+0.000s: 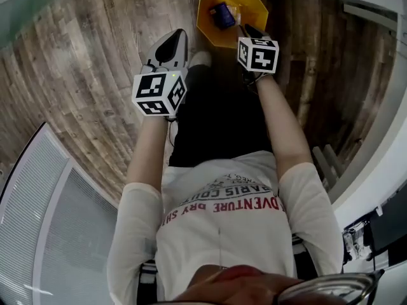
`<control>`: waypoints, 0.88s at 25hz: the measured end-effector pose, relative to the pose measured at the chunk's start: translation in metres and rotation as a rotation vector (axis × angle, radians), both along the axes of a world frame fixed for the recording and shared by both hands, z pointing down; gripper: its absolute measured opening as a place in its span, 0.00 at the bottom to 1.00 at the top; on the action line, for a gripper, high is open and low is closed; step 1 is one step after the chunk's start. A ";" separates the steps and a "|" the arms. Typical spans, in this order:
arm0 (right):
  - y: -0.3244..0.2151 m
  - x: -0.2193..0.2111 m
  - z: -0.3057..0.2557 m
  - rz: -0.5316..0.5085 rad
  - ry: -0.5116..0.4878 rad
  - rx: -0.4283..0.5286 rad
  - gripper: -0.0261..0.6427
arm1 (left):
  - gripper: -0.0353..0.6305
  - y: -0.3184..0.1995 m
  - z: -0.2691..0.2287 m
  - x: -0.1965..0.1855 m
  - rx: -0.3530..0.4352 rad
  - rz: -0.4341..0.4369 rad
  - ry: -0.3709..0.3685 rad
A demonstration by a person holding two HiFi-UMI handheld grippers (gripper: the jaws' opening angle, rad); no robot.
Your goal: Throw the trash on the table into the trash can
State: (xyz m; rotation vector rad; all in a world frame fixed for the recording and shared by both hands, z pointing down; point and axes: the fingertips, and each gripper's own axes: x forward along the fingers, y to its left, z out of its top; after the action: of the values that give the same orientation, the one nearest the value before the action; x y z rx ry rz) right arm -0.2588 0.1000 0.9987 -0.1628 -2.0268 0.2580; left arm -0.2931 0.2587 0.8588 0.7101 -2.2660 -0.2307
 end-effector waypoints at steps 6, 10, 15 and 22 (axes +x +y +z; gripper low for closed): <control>0.009 -0.011 -0.090 -0.014 -0.082 0.007 0.21 | 0.09 -0.003 -0.070 0.001 -0.001 0.024 -0.005; 0.008 -0.012 -0.185 0.004 -0.136 0.034 0.11 | 0.09 -0.012 -0.156 0.005 0.009 0.074 -0.019; -0.007 -0.018 -0.324 0.036 -0.232 0.038 0.09 | 0.09 -0.037 -0.278 0.000 0.029 0.128 -0.067; -0.060 -0.026 -0.527 0.156 -0.489 0.069 0.08 | 0.09 -0.111 -0.438 -0.013 0.117 0.333 -0.236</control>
State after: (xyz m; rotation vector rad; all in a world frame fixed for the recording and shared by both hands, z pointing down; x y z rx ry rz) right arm -0.2846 0.0403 0.4719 -0.0238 -2.5357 0.2636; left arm -0.3058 0.1478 0.4206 1.2165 -2.3215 -0.1246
